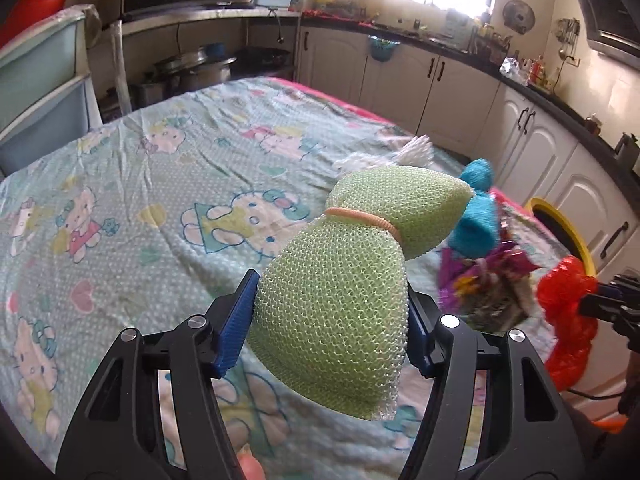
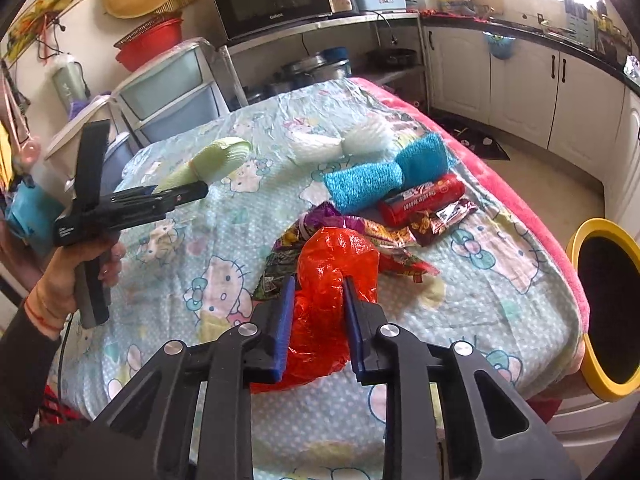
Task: Collect trash
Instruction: 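Grasp the red plastic bags with the right tool while the left tool grasps the green mesh scrubber, then carry both items over the yellow bin and open both tools to drop them, then move both open tools back over the remaining snack wrappers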
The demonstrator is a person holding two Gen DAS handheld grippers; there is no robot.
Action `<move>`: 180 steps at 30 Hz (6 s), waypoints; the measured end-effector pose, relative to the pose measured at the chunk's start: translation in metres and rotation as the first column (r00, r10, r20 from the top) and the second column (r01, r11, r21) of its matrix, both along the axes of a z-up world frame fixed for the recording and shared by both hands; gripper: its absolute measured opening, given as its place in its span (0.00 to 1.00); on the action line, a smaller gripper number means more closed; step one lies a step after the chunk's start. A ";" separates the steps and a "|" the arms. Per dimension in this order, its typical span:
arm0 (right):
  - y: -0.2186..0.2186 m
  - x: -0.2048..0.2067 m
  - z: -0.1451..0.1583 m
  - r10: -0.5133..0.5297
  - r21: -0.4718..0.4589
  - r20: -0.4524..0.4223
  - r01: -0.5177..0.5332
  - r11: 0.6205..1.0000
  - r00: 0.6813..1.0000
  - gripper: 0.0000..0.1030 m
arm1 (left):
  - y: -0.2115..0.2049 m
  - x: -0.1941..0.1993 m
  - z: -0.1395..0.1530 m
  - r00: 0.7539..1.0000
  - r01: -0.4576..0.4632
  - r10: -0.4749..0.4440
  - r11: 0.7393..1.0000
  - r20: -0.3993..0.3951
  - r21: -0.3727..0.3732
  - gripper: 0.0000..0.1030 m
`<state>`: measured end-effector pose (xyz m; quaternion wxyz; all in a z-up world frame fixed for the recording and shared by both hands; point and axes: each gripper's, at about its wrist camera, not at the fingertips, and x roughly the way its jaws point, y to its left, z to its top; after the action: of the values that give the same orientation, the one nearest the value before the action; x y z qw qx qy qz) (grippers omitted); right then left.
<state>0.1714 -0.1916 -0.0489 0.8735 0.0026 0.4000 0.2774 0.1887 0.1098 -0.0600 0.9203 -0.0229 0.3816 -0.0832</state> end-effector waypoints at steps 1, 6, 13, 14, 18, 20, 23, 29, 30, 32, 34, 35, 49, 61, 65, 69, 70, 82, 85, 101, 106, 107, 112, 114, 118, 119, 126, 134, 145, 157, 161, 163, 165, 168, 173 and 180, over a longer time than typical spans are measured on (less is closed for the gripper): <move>-0.001 0.000 0.002 -0.001 0.000 0.008 0.001 1.000 1.000 0.22 | -0.004 -0.003 0.005 1.000 0.006 -0.006 1.000 0.006 0.002 0.55; -0.010 0.000 0.013 -0.010 0.014 0.045 0.009 1.000 0.999 0.21 | -0.029 -0.013 0.026 0.999 0.031 -0.032 0.999 0.041 0.009 0.55; -0.027 0.003 0.032 -0.030 0.043 0.103 0.026 0.999 0.994 0.20 | -0.064 -0.015 0.045 0.995 0.062 -0.064 0.998 0.070 0.031 0.55; -0.030 0.003 0.035 -0.035 0.048 0.111 0.030 0.998 0.993 0.20 | -0.068 -0.015 0.046 0.995 0.063 -0.065 0.998 0.072 0.030 0.55; -0.044 0.006 0.048 -0.060 0.068 0.141 0.051 0.996 0.988 0.20 | -0.086 -0.011 0.053 0.993 0.078 -0.080 0.997 0.083 0.028 0.55; -0.052 0.007 0.052 -0.072 0.075 0.154 0.061 0.995 0.985 0.20 | -0.095 -0.010 0.056 0.993 0.084 -0.086 0.996 0.087 0.027 0.55; -0.064 0.010 0.061 -0.090 0.083 0.175 0.076 0.994 0.980 0.20 | -0.108 -0.007 0.061 0.991 0.094 -0.096 0.995 0.093 0.023 0.55; -0.093 0.015 0.072 -0.144 0.103 0.205 0.125 0.987 0.968 0.20 | -0.138 0.000 0.068 0.987 0.129 -0.130 0.992 0.099 0.016 0.55; -0.099 0.015 0.073 -0.159 0.106 0.210 0.139 0.985 0.965 0.20 | -0.144 0.001 0.070 0.985 0.137 -0.138 0.990 0.100 0.014 0.55; -0.110 0.017 0.076 -0.185 0.115 0.215 0.163 0.980 0.959 0.20 | -0.156 0.005 0.073 0.982 0.154 -0.154 0.988 0.107 0.010 0.55; -0.122 0.020 0.078 -0.217 0.123 0.221 0.193 0.973 0.951 0.20 | -0.169 0.008 0.077 0.978 0.176 -0.175 0.984 0.116 0.007 0.55; -0.128 0.020 0.079 -0.231 0.128 0.223 0.206 0.970 0.947 0.20 | -0.178 0.009 0.080 0.975 0.186 -0.186 0.982 0.123 0.011 0.55; -0.210 0.022 0.087 -0.426 0.134 0.262 0.404 0.905 0.866 0.20 | -0.270 0.030 0.085 0.932 0.334 -0.339 0.941 0.129 0.060 0.55; -0.261 0.011 0.095 -0.542 0.135 0.308 0.528 0.839 0.782 0.20 | -0.324 0.044 0.085 0.901 0.414 -0.416 0.909 0.125 0.043 0.55; -0.269 0.009 0.094 -0.562 0.116 0.324 0.558 0.822 0.761 0.20 | -0.343 0.053 0.078 0.894 0.435 -0.435 0.900 0.102 0.032 0.55; -0.275 0.010 0.092 -0.579 0.101 0.329 0.581 0.807 0.746 0.20 | -0.359 0.063 0.070 0.888 0.450 -0.451 0.892 0.085 0.038 0.55; -0.277 0.011 0.090 -0.584 0.098 0.329 0.589 0.802 0.742 0.20 | -0.363 0.066 0.068 0.889 0.450 -0.452 0.892 0.078 0.036 0.55; -0.311 0.029 0.044 -0.654 0.040 0.230 0.664 0.746 0.721 0.20 | -0.406 0.099 0.022 0.868 0.496 -0.495 0.868 -0.046 0.016 0.57; -0.316 0.035 0.029 -0.668 0.029 0.198 0.677 0.736 0.717 0.21 | -0.414 0.103 0.008 0.860 0.507 -0.505 0.862 -0.076 0.014 0.57; -0.341 0.048 -0.011 -0.715 0.048 0.087 0.714 0.698 0.694 0.42 | -0.451 0.118 -0.032 0.831 0.541 -0.530 0.841 -0.167 0.024 0.65; -0.342 0.049 -0.013 -0.718 0.051 0.084 0.716 0.696 0.691 0.43 | -0.446 0.115 -0.035 0.832 0.541 -0.528 0.840 -0.170 0.035 0.70; -0.342 0.049 -0.013 -0.719 0.050 0.083 0.718 0.695 0.690 0.44 | -0.443 0.115 -0.034 0.836 0.534 -0.522 0.844 -0.169 0.034 0.70; -0.338 0.048 -0.009 -0.716 0.059 0.085 0.714 0.698 0.693 0.46 | -0.429 0.107 -0.023 0.849 0.519 -0.510 0.854 -0.137 0.036 0.76; -0.335 0.047 -0.006 -0.713 0.063 0.093 0.711 0.700 0.694 0.48 | -0.417 0.103 -0.013 0.862 0.500 -0.495 0.866 -0.109 0.027 0.77; -0.327 0.044 0.001 -0.703 0.066 0.119 0.701 0.710 0.702 0.55 | -0.394 0.097 0.004 0.885 0.460 -0.459 0.888 -0.072 -0.009 0.83; -0.324 0.043 0.003 -0.699 0.069 0.124 0.697 0.714 0.704 0.58 | -0.388 0.095 0.010 0.892 0.447 -0.447 0.894 -0.057 -0.014 0.84; -0.297 0.042 0.019 -0.657 0.081 0.156 0.653 0.753 0.738 0.73 | -0.337 0.075 0.035 0.938 0.346 -0.346 0.938 0.016 -0.034 0.90; -0.256 0.039 0.040 -0.578 0.089 0.197 0.573 0.815 0.792 0.81 | -0.270 0.050 0.054 0.976 0.213 -0.209 0.974 0.058 -0.075 0.90; -0.199 0.030 0.060 -0.458 0.089 0.234 0.450 0.889 0.858 0.87 | -0.204 0.017 0.069 0.991 0.096 -0.085 0.990 0.107 -0.103 0.90; -0.141 0.020 0.068 -0.315 0.071 0.246 0.307 0.949 0.917 0.89 | -0.140 -0.018 0.088 0.987 -0.022 0.033 0.997 0.159 -0.070 0.90; -0.125 0.014 0.069 -0.274 0.070 0.246 0.265 0.962 0.930 0.90 | -0.119 -0.025 0.088 0.985 -0.061 0.073 0.995 0.157 -0.085 0.90; -0.117 0.012 0.069 -0.255 0.063 0.244 0.247 0.967 0.936 0.90 | -0.110 -0.028 0.085 0.984 -0.079 0.089 0.994 0.151 -0.070 0.90; -0.108 0.010 0.068 -0.228 0.054 0.244 0.221 0.974 0.942 0.90 | -0.103 -0.031 0.080 0.985 -0.095 0.101 0.994 0.138 -0.052 0.90; -0.096 0.007 0.063 -0.196 0.042 0.237 0.192 0.981 0.952 0.90 | -0.094 -0.032 0.073 0.987 -0.098 0.102 0.994 0.121 -0.041 0.90; -0.072 0.004 0.049 -0.129 0.000 0.217 0.133 0.991 0.967 0.90 | -0.079 -0.034 0.055 0.992 -0.098 0.099 0.995 0.073 -0.018 0.90; -0.053 0.007 0.023 -0.074 -0.052 0.170 0.084 0.995 0.983 0.90 | -0.071 -0.031 0.026 0.997 -0.076 0.076 0.995 -0.004 -0.062 0.90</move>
<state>0.1787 -0.2450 -0.0255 0.9141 -0.0306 0.3327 0.2297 0.1575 0.0391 -0.0345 0.9213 -0.0660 0.3786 -0.0601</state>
